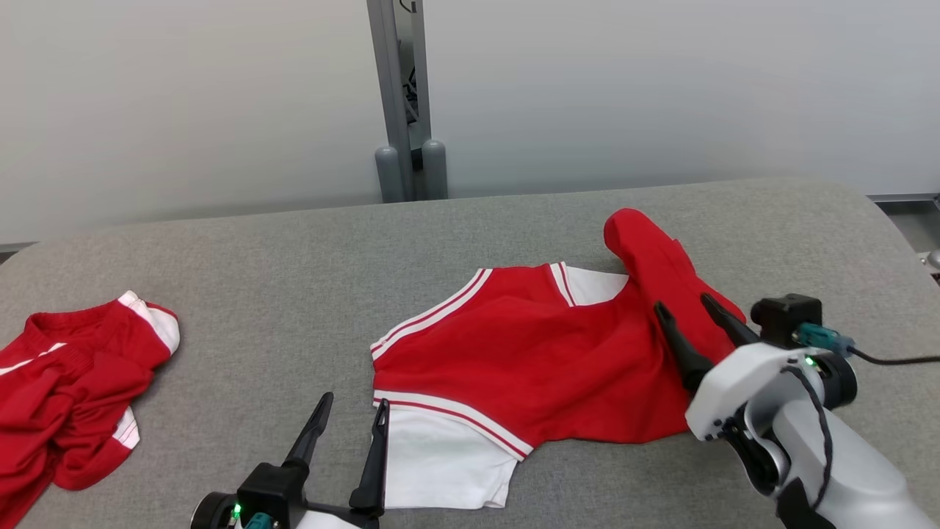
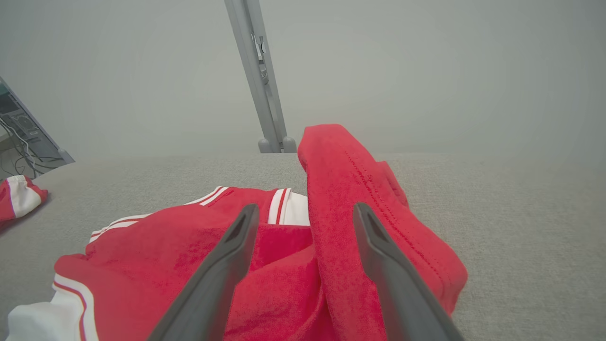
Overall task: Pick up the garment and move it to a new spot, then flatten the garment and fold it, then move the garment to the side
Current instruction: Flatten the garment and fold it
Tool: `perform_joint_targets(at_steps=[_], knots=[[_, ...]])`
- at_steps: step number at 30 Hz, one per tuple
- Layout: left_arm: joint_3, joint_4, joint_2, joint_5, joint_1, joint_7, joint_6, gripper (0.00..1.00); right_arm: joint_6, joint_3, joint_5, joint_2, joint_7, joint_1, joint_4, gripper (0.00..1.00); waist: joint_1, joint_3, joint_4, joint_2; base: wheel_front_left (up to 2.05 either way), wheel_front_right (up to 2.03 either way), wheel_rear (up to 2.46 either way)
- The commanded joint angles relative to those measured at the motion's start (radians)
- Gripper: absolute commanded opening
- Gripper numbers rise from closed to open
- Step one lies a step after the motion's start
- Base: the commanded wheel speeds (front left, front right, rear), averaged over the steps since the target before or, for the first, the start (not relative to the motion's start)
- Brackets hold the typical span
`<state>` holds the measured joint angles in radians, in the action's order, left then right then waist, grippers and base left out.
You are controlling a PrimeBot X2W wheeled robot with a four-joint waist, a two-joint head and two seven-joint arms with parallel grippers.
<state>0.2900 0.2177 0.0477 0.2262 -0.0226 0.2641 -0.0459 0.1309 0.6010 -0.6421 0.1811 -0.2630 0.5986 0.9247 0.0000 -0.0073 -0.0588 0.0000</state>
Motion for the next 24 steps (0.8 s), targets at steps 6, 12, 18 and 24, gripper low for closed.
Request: perform_joint_targets(at_steps=[6, 12, 18, 24], knots=[[-0.013, -0.014, 0.005, 0.023, -0.032, 0.000, -0.019, 1.00, 0.000, -0.145, 0.035, 0.052, -0.001, -0.176, -0.131, 1.00, 0.0000, -0.029, -0.018, 0.0000, 0.00, 0.00, 0.00], [-0.013, -0.019, 0.005, 0.033, -0.049, 0.000, -0.024, 1.00, 0.000, -0.329, 0.120, 0.058, -0.001, -0.345, -0.189, 1.00, 0.0000, -0.049, -0.021, 0.0000, 0.00, 0.00, 0.00], [-0.013, -0.029, 0.005, 0.029, -0.053, 0.000, -0.024, 1.00, 0.000, -0.473, 0.206, 0.029, -0.001, -0.444, -0.220, 1.00, 0.0000, -0.054, -0.012, 0.0000, 0.00, 0.00, 0.00], [-0.004, -0.036, 0.005, 0.023, -0.052, 0.000, -0.025, 1.00, 0.000, -0.548, 0.268, -0.005, -0.001, -0.434, -0.203, 1.00, 0.0000, -0.040, 0.001, 0.0000, 0.00, 0.00, 0.00]])
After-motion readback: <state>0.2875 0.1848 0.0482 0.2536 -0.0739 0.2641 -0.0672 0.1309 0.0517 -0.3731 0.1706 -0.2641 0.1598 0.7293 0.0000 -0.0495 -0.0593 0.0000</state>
